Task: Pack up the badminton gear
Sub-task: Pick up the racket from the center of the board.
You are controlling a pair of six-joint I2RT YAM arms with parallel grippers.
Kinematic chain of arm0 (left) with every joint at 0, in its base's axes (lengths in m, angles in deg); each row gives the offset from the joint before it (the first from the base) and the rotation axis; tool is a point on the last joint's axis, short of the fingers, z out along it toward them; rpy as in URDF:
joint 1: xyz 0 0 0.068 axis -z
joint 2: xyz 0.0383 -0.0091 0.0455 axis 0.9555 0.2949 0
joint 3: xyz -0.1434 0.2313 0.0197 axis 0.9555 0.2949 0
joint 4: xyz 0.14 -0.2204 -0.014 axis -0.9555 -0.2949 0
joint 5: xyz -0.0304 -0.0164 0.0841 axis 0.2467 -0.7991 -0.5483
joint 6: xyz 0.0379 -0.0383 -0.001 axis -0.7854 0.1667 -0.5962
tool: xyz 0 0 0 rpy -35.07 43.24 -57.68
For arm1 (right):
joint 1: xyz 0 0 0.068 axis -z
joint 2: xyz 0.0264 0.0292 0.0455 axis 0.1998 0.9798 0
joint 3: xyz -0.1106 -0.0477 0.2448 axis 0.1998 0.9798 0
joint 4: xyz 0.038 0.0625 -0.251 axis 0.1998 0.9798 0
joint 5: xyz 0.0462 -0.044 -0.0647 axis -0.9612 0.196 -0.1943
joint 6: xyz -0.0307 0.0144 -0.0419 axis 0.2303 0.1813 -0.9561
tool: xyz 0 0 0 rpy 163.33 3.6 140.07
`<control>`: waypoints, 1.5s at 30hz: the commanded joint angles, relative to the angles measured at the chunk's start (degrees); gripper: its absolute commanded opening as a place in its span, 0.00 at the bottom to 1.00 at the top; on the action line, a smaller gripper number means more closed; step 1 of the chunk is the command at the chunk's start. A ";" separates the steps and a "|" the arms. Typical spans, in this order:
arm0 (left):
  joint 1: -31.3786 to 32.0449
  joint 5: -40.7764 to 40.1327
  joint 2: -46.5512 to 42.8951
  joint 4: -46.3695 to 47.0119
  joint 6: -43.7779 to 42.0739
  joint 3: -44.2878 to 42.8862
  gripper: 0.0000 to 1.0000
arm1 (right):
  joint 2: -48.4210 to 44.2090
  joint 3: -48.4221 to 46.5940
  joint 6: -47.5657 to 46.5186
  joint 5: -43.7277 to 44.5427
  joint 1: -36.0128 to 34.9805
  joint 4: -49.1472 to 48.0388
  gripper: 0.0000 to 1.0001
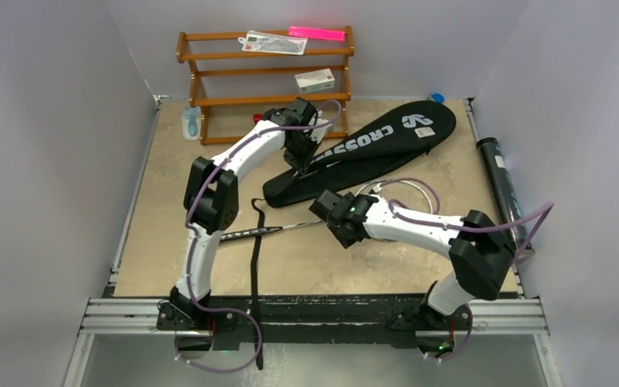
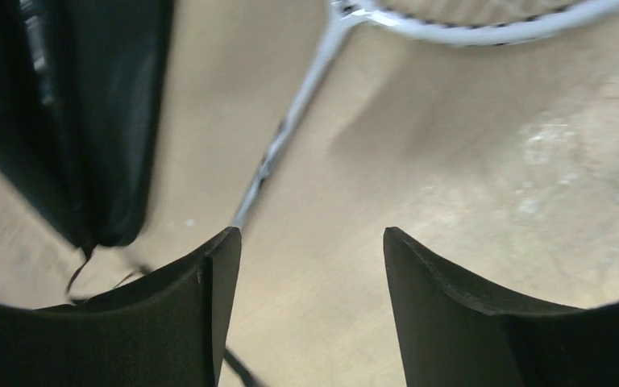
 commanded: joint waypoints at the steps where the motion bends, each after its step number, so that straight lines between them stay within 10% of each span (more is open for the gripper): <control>1: -1.01 -1.30 -4.03 1.64 0.46 -0.16 0.00 | 1.50 -0.74 12.93 4.48 -0.16 12.51 0.66; 6: -1.50 -0.92 -4.42 2.09 0.64 0.17 0.00 | 6.64 -7.27 20.58 5.72 -0.13 24.30 0.67; 26: -1.63 -1.48 -3.98 1.84 0.29 0.28 0.00 | 21.19 -19.48 6.85 2.31 7.87 18.27 0.66; 36: -1.59 -1.66 -3.97 1.74 0.02 0.46 0.00 | 25.08 -18.57 6.94 0.53 9.81 19.08 0.35; 38: -1.59 -1.65 -3.97 1.68 -0.02 0.47 0.00 | 23.45 -16.18 6.31 -0.07 10.09 16.80 0.03; 45: -1.63 -1.74 -4.26 1.66 -0.24 0.46 0.00 | 13.58 -11.81 1.68 1.50 10.49 15.97 0.00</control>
